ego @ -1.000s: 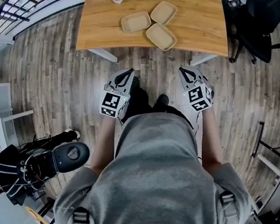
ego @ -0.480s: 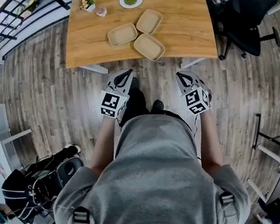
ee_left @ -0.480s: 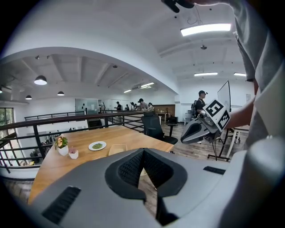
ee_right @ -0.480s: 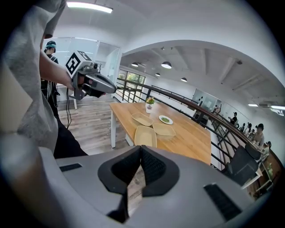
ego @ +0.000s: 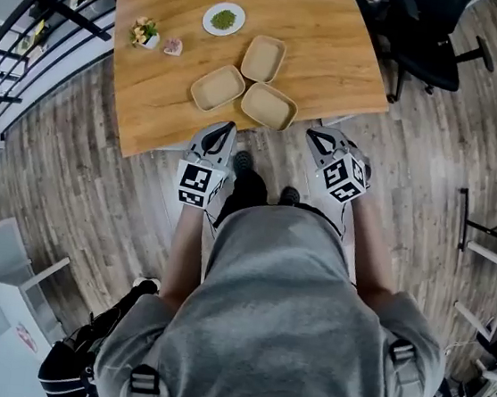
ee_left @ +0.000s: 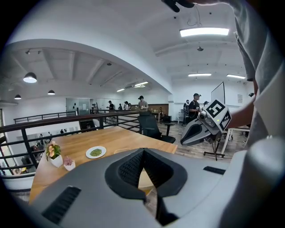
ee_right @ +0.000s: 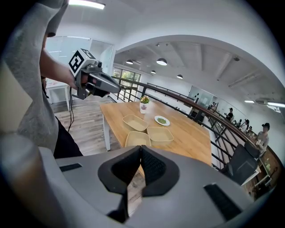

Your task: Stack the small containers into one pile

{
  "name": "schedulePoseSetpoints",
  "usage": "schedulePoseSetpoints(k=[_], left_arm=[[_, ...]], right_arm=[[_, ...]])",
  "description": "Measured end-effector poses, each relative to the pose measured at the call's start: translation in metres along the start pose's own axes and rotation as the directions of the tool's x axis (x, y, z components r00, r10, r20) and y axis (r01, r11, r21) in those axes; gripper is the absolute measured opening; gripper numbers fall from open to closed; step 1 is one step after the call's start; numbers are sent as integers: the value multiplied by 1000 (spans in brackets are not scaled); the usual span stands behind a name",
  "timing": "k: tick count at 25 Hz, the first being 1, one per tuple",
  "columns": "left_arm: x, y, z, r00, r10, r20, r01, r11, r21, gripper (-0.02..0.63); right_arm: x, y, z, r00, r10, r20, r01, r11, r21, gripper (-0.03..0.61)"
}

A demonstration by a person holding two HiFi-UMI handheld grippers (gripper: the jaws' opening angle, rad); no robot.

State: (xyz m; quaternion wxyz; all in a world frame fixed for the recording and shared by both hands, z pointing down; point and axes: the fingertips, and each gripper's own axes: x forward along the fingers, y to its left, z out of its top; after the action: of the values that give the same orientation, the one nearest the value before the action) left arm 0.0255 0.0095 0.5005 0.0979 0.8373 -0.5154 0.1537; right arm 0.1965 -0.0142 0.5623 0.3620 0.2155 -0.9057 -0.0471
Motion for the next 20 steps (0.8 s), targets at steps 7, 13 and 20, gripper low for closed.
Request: schedulePoseSetpoints(k=[7, 13, 20], left_arm=[[20, 50, 1, 999, -54, 0, 54, 998, 13, 17], [28, 91, -2, 993, -120, 0, 120, 993, 16, 17], [38, 129, -12, 983, -185, -14, 185, 982, 21, 18]], right_arm=[[46, -4, 25, 999, -4, -38, 4, 1000, 2, 8], [91, -5, 31, 993, -8, -115, 11, 999, 30, 8], [133, -18, 40, 986, -41, -164, 54, 996, 72, 8]])
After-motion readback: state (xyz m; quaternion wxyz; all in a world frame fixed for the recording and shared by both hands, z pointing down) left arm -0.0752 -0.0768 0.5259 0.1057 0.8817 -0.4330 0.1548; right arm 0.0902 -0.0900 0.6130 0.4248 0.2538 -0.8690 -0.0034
